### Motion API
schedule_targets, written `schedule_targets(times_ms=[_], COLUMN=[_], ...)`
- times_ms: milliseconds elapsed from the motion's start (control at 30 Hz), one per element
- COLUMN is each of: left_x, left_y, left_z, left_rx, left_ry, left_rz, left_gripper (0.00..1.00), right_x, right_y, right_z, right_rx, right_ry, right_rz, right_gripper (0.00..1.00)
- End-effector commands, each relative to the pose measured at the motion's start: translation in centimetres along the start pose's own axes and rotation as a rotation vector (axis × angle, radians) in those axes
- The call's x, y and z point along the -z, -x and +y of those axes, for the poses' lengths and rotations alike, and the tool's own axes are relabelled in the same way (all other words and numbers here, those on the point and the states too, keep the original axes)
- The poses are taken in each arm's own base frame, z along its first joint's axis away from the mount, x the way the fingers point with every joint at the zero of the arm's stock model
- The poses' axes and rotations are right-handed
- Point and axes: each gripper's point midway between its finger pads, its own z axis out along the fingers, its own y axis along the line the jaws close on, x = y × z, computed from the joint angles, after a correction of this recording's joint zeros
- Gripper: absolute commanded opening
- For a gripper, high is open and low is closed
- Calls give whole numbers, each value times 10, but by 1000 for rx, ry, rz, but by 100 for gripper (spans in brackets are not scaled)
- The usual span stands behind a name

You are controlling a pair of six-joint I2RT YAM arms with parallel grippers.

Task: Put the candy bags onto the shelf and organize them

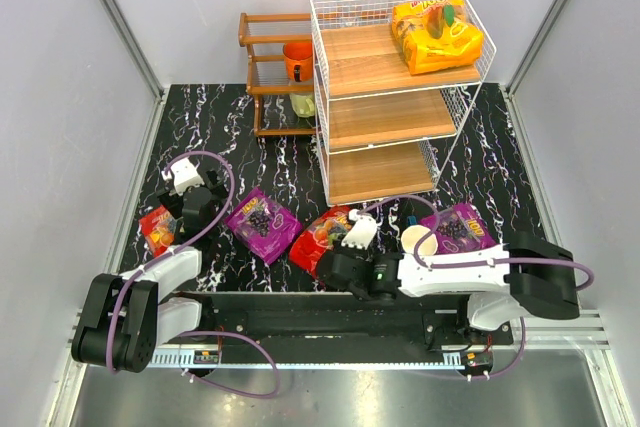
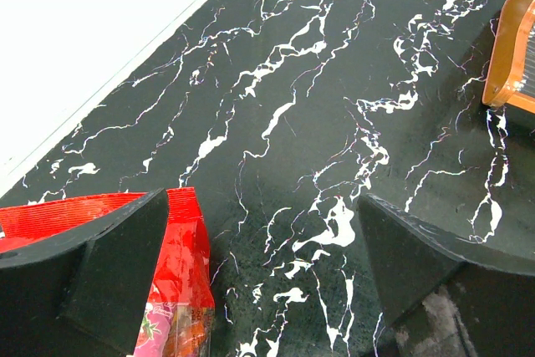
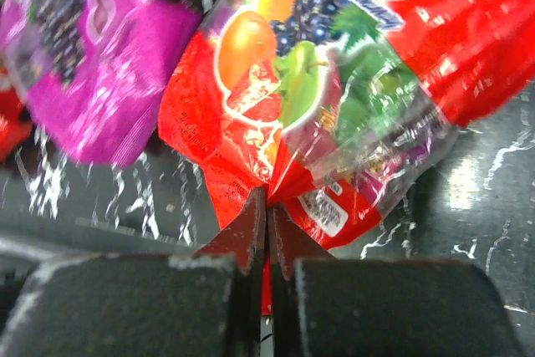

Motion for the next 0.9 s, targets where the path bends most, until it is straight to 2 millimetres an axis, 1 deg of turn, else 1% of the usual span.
schedule_targets(times_ms=[0, 33, 100, 133, 167, 233, 300, 367, 400, 433, 467, 500, 533, 567, 600, 667, 700, 767, 800, 833, 867], left_x=[-1, -1, -1, -1, -1, -1, -1, -1, -1, -1, -1, -1, -1, -1, -1, -1, -1, -1, -1, -1, -1], left_y=[16, 16, 16, 17, 16, 16, 16, 16, 16, 16, 17, 16, 16, 16, 15, 16, 17, 15, 16, 15, 16], left_z=[-7, -7, -6, -6, -7, -7, -8, -8, -8, -8, -8, -8, -9, -9, -9, -9, -9, -9, -9, -9, -9], left_rx=[39, 39, 38, 40, 37, 37, 35, 36, 35, 33, 32, 31, 31, 30, 29, 31, 31, 28, 30, 29, 28], left_ry=[-22, -22, -22, -21, -24, -25, -28, -28, -29, -28, -29, -31, -32, -34, -36, -35, -37, -36, -35, -36, -35], left_rz=[-56, -56, -54, -57, -55, -55, -53, -54, -53, -53, -54, -53, -52, -52, -50, -53, -53, -49, -52, -50, -52], left_gripper=[99, 99, 99, 99, 99, 99, 99, 99, 99, 99, 99, 99, 99, 99, 99, 99, 99, 99, 99, 99, 99], right_x=[30, 39, 47, 55, 59, 62, 62, 65, 65, 65, 64, 64, 63, 63, 64, 63, 63, 61, 59, 55, 52], right_y=[-15, -30, -46, -63, -69, -80, -80, -67, -62, -43, -34, -27, -13, -10, -6, -2, -2, -9, -12, -17, -20], right_z=[45, 52, 56, 54, 52, 34, 18, 4, -15, -19, -25, -36, -40, -42, -42, -45, -42, -44, -40, -46, -47], right_rx=[200, 244, 296, 350, 377, 403, 398, 371, 386, 336, 318, 320, 283, 275, 267, 229, 210, 186, 154, 157, 149], right_ry=[257, 324, 379, 414, 424, 393, 350, 303, 229, 191, 163, 125, 113, 112, 114, 104, 114, 112, 125, 112, 111], right_rz=[161, 241, 332, 421, 462, 504, 509, 470, 463, 382, 344, 317, 252, 234, 221, 197, 194, 214, 216, 221, 221], right_gripper=[0, 0, 0, 0, 0, 0, 0, 0, 0, 0, 0, 0, 4, 28, 38, 52, 55, 57, 59, 59, 60])
